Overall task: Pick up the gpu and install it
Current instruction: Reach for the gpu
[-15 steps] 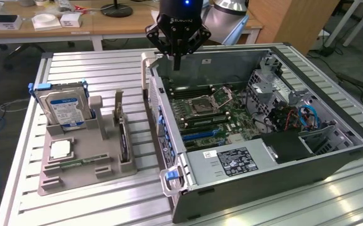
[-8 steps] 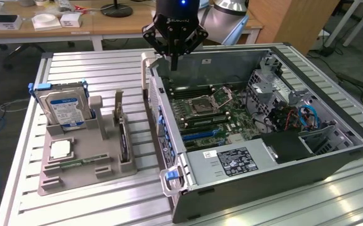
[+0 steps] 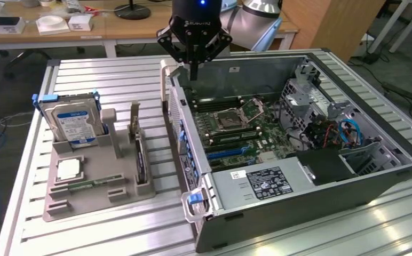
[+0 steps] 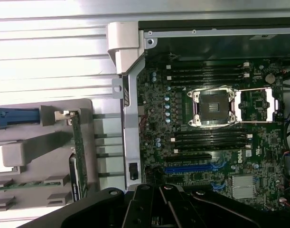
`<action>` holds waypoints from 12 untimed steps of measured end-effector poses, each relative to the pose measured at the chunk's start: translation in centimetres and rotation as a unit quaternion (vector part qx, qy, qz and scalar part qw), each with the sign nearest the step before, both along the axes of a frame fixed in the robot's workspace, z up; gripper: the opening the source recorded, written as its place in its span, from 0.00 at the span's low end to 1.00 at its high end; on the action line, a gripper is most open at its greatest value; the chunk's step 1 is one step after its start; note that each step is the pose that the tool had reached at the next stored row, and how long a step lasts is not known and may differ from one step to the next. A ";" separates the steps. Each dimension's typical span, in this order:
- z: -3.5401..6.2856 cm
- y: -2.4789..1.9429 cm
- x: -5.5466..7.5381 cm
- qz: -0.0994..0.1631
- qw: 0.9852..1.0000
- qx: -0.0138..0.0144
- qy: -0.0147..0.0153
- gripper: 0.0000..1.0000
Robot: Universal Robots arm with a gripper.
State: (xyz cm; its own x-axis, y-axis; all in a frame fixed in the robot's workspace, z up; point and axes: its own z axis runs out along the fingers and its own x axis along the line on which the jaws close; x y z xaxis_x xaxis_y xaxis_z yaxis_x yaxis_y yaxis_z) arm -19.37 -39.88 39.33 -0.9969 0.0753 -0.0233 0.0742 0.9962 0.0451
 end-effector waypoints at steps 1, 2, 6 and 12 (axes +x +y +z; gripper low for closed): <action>0.00 0.00 -0.1 0.000 1.000 0.000 0.000 0.10; 0.00 0.00 -0.2 0.000 1.000 0.000 0.000 0.10; 0.00 0.00 -0.6 0.000 1.000 0.000 0.000 0.10; 0.00 0.00 -1.2 0.000 1.000 0.000 0.000 0.10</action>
